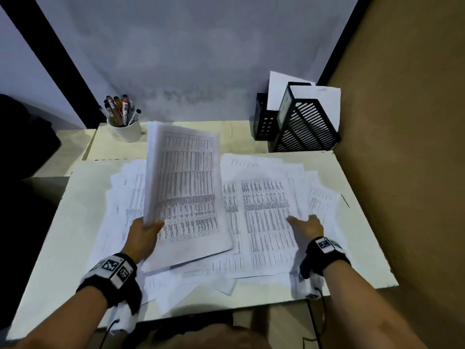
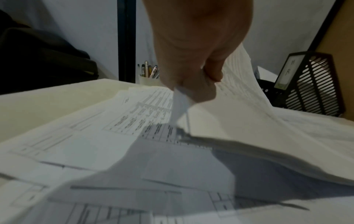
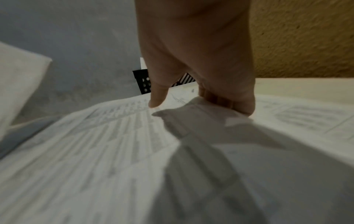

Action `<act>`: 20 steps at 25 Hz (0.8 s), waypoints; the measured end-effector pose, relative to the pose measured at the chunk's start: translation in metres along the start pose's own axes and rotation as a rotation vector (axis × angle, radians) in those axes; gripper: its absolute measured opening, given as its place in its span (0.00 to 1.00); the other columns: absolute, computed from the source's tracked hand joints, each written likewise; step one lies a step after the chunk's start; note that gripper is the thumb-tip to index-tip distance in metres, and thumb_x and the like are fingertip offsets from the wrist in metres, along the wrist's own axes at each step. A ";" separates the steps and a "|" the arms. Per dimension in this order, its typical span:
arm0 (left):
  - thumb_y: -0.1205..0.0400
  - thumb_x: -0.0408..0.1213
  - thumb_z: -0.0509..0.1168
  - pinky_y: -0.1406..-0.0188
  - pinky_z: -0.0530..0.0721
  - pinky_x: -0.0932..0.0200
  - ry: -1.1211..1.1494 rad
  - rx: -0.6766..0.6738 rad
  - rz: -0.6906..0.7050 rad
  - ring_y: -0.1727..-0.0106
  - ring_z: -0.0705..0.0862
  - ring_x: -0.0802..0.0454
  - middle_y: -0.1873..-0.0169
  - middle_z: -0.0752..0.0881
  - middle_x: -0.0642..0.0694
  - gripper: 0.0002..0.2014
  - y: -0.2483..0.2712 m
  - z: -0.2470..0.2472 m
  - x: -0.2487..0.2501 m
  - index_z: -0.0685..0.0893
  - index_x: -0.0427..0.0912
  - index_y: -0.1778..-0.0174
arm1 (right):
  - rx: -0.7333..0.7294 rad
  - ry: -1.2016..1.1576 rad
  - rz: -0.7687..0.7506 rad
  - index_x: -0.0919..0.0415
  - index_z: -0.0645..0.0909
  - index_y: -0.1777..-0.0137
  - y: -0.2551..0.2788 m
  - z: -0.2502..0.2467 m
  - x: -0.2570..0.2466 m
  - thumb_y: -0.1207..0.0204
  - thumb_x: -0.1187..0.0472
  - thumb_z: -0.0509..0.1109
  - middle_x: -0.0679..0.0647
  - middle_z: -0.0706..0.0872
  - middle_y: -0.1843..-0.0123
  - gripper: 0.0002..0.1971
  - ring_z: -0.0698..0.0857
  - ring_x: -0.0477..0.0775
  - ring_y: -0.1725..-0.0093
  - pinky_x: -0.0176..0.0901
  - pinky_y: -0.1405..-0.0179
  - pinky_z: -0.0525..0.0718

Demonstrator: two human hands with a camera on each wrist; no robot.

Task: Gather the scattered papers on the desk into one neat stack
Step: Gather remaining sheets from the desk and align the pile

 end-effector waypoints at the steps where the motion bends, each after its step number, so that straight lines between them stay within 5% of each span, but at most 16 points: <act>1: 0.20 0.31 0.64 0.75 0.63 0.60 0.010 0.011 -0.020 0.77 0.65 0.51 0.80 0.68 0.44 0.18 0.000 0.004 -0.004 0.68 0.39 0.76 | 0.001 0.005 -0.021 0.70 0.65 0.25 0.003 0.006 -0.008 0.27 0.53 0.73 0.68 0.75 0.27 0.35 0.77 0.68 0.31 0.50 0.37 0.77; 5: 0.20 0.32 0.65 0.74 0.63 0.60 0.039 0.042 -0.067 0.76 0.64 0.52 0.80 0.68 0.44 0.18 0.002 0.014 -0.015 0.69 0.40 0.75 | -0.007 -0.072 -0.020 0.70 0.64 0.25 -0.005 0.020 -0.023 0.31 0.62 0.77 0.66 0.75 0.28 0.37 0.78 0.66 0.32 0.48 0.40 0.79; 9: 0.21 0.31 0.66 0.71 0.63 0.56 0.093 0.042 -0.109 0.75 0.64 0.52 0.80 0.68 0.45 0.18 0.001 0.013 -0.019 0.68 0.41 0.75 | -0.089 0.059 -0.083 0.75 0.72 0.32 -0.010 0.018 -0.034 0.29 0.62 0.75 0.69 0.80 0.33 0.29 0.80 0.67 0.35 0.51 0.39 0.79; 15: 0.21 0.31 0.65 0.74 0.61 0.58 0.086 0.072 -0.031 0.75 0.64 0.52 0.77 0.69 0.44 0.15 0.001 -0.008 -0.001 0.70 0.37 0.73 | 0.111 0.065 -0.383 0.70 0.81 0.43 0.004 -0.080 -0.082 0.24 0.66 0.68 0.67 0.85 0.48 0.12 0.81 0.59 0.52 0.47 0.53 0.77; 20: 0.20 0.32 0.65 0.74 0.62 0.59 0.096 0.035 0.009 0.75 0.65 0.51 0.77 0.68 0.44 0.16 -0.003 -0.011 0.022 0.69 0.38 0.73 | 0.248 -0.249 -0.567 0.65 0.82 0.44 0.046 -0.141 -0.123 0.25 0.67 0.68 0.60 0.85 0.51 0.10 0.83 0.57 0.49 0.48 0.50 0.80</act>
Point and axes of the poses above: each hand's wrist, its own y-axis away from the middle knuckle, its own z-axis out of the palm, x = y × z, the point moved 3 cm from there along -y, towards the middle knuckle
